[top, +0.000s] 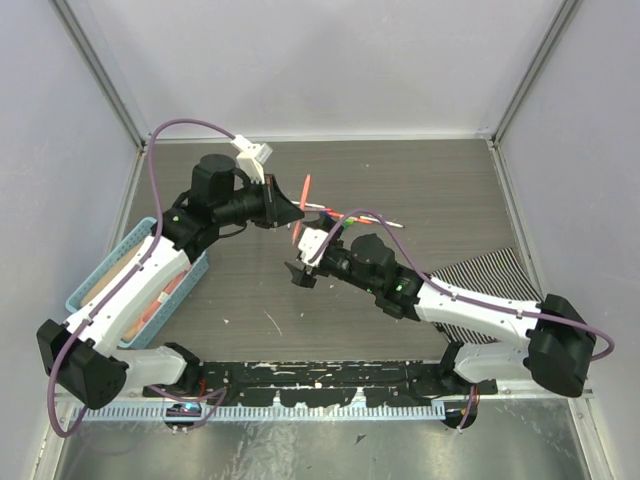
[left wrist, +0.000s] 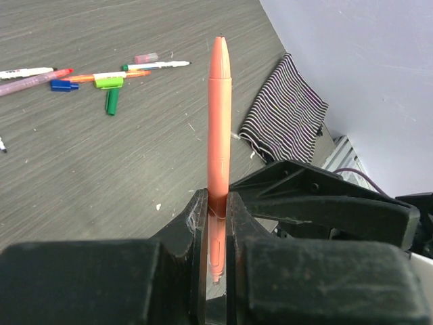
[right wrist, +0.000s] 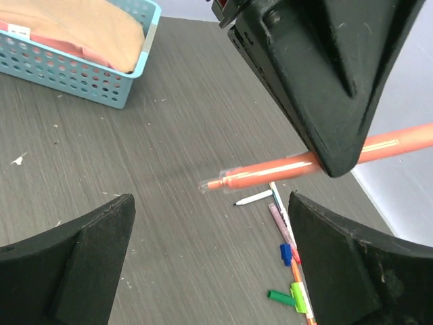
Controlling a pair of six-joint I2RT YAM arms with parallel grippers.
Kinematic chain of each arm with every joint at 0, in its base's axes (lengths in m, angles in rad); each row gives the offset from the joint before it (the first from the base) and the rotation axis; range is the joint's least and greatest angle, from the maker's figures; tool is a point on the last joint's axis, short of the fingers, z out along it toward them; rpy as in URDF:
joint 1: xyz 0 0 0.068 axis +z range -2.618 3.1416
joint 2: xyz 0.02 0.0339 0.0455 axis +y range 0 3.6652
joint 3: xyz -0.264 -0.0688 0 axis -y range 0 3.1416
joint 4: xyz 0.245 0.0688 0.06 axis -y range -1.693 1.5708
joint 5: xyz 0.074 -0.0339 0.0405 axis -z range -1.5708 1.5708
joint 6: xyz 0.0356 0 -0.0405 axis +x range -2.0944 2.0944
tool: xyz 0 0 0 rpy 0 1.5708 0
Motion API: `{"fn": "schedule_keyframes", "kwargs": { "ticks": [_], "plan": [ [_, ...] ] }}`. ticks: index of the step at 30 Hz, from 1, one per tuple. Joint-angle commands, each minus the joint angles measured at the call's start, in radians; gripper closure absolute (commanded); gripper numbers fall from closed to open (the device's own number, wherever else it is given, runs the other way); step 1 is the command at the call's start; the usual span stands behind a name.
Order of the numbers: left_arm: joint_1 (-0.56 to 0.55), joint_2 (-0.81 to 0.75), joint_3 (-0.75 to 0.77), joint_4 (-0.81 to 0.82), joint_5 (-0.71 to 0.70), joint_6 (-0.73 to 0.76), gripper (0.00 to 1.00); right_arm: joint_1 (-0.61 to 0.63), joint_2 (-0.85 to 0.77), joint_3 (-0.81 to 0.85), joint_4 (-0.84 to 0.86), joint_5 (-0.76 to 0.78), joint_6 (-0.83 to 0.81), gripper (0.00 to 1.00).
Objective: Insert the pens into the pen caps
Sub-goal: Press the pen cap onto the pen.
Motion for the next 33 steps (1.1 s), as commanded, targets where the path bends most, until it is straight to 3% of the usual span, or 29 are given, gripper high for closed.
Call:
{"fn": "schedule_keyframes", "kwargs": {
  "ticks": [1, 12, 17, 23, 33],
  "plan": [
    [-0.001, 0.011, 0.056, -0.017, -0.031, 0.031, 1.00, -0.002, -0.095, -0.007, -0.008, -0.034, 0.080, 0.00],
    [-0.001, 0.005, 0.070, -0.085, -0.110, 0.073, 1.00, -0.002, -0.248, -0.069, -0.172, 0.153, 0.428, 0.00],
    [0.001, 0.048, 0.087, -0.197, -0.256, 0.071, 1.00, -0.002, -0.272, -0.083, -0.282, 0.431, 0.685, 0.00],
    [0.025, 0.121, 0.078, -0.288, -0.399, 0.038, 1.00, -0.002, -0.296, -0.120, -0.409, 0.632, 0.897, 0.00],
    [0.028, 0.212, 0.000, -0.321, -0.582, 0.052, 1.00, -0.003, -0.287, -0.079, -0.500, 0.667, 0.842, 0.00]
  ]
}}
